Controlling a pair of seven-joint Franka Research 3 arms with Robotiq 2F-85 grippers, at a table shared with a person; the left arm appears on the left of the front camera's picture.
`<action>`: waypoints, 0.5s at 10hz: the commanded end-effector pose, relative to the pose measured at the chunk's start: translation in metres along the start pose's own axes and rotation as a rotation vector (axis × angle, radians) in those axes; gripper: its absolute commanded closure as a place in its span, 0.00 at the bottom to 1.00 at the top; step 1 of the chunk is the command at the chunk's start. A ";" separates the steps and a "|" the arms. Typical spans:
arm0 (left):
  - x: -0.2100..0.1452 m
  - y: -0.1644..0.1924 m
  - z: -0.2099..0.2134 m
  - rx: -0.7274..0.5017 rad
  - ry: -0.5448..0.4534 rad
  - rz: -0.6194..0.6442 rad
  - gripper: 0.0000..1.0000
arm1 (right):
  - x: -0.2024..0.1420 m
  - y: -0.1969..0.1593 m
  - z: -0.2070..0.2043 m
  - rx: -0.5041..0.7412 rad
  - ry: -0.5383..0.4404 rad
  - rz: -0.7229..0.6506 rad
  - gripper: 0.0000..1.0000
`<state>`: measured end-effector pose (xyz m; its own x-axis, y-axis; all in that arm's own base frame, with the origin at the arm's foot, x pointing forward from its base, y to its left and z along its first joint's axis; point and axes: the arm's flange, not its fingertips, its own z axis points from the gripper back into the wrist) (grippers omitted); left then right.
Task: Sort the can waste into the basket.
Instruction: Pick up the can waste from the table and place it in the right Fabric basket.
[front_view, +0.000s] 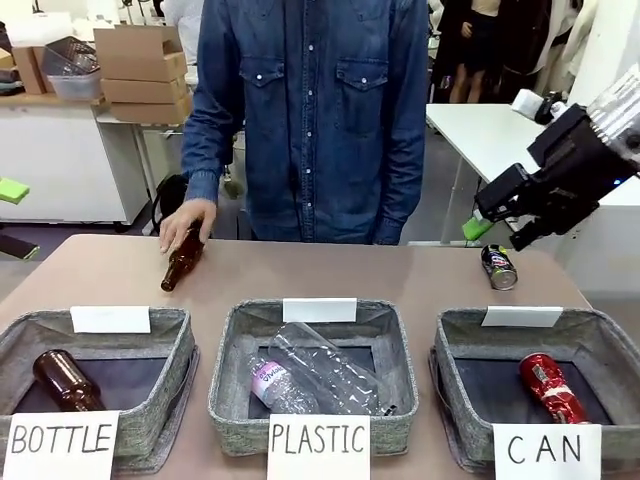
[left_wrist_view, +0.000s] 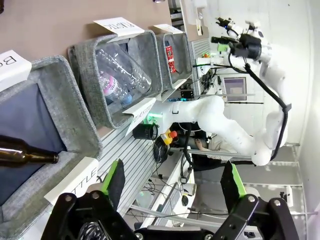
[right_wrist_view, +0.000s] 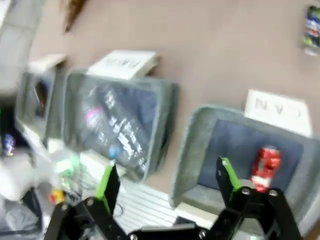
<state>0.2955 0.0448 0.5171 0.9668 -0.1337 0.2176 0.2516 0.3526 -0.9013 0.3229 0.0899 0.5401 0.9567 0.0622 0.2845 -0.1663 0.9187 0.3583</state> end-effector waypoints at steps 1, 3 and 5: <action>-0.003 0.000 0.004 0.001 0.012 -0.017 0.00 | 0.067 -0.046 -0.010 -0.087 0.030 -0.245 0.00; -0.003 0.000 0.004 0.001 0.012 -0.017 0.00 | 0.106 -0.101 -0.041 -0.190 -0.008 -0.371 0.00; -0.003 0.000 0.004 0.001 0.012 -0.017 0.00 | 0.132 -0.140 -0.075 -0.287 -0.087 -0.437 0.00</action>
<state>0.2954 0.0450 0.5171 0.9669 -0.1335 0.2175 0.2514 0.3524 -0.9014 0.4753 -0.0117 0.4593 0.9252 -0.3201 0.2036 0.2647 0.9292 0.2580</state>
